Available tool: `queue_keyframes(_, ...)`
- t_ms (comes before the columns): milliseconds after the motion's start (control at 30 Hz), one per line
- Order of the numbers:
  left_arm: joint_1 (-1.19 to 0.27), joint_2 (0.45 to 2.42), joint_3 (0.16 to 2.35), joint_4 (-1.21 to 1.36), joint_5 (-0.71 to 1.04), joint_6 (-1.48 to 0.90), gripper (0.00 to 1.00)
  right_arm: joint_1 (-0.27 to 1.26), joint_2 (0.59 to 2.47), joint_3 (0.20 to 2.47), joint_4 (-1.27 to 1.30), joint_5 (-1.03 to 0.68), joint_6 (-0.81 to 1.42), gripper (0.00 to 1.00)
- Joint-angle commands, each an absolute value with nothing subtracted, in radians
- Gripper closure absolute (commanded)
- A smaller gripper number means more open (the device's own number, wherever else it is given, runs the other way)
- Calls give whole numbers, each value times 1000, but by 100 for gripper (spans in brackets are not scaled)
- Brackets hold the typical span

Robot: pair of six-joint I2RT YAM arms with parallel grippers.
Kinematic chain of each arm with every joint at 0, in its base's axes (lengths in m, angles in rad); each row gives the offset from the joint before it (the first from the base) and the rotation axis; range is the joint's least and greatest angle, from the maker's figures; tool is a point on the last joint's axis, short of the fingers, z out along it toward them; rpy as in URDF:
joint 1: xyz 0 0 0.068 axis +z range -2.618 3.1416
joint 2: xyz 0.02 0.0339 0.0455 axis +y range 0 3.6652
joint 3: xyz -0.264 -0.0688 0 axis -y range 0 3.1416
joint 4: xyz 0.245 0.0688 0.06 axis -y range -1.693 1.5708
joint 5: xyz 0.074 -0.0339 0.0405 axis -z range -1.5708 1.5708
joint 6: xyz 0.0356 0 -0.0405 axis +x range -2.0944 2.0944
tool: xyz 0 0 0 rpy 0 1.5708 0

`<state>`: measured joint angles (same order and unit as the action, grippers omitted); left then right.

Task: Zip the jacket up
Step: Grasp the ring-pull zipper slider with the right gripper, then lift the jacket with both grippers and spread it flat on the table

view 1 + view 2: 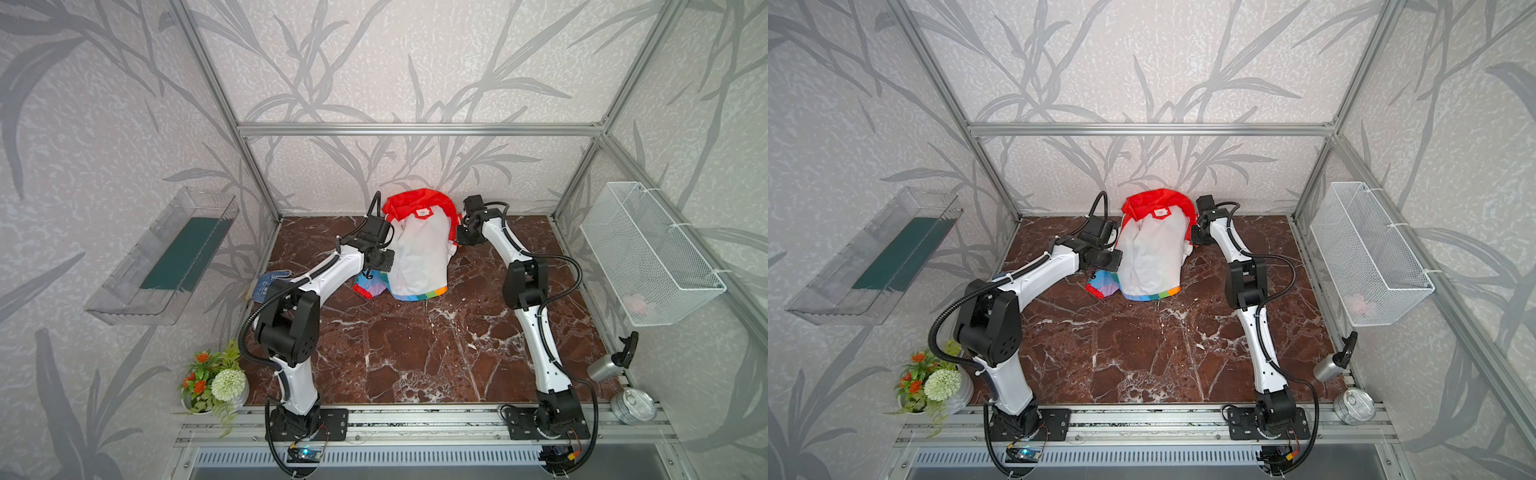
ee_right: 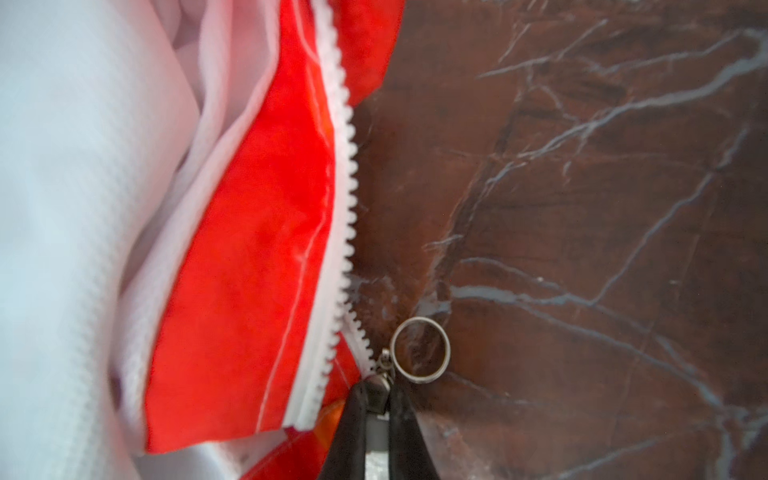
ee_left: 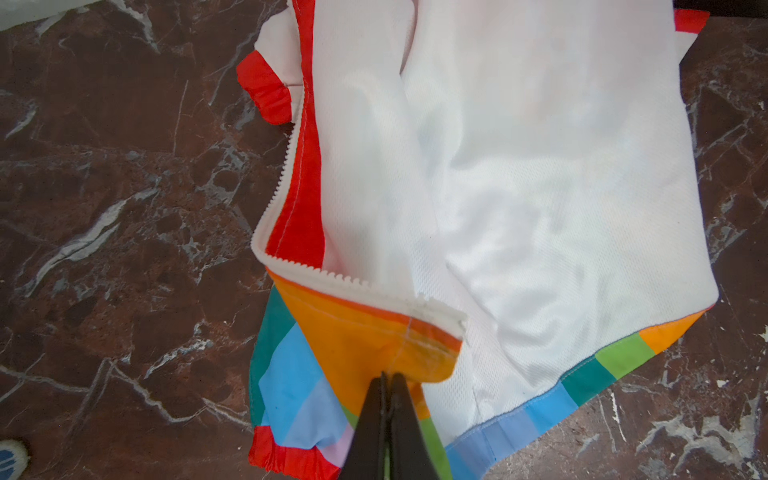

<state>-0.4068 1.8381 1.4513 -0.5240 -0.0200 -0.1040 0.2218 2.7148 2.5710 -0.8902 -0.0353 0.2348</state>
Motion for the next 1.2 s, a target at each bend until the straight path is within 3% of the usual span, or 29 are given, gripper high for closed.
queue_keyframes(0,-413,1798,1477,-556,-33,-82,100,233,2626,2520,-958,-35,218,98)
queue_keyframes(167,-413,1748,1453,-574,-43,-53,100,242,2444,2305,-913,-25,189,99)
queue_keyframes(433,-414,1579,1332,-594,-84,3,100,246,1954,1706,-747,12,178,98)
queue_keyframes(633,-403,1415,1285,-582,-146,0,100,252,1660,1452,-748,34,185,98)
queue_keyframes(900,-307,1457,1569,-688,-113,54,100,252,1439,1510,-808,183,141,98)
queue_keyframes(1067,-279,1548,1799,-751,-62,131,100,279,1442,1730,-913,194,55,98)
queue_keyframes(1167,-291,1540,1837,-794,72,137,100,384,1486,1846,-1010,197,13,98)
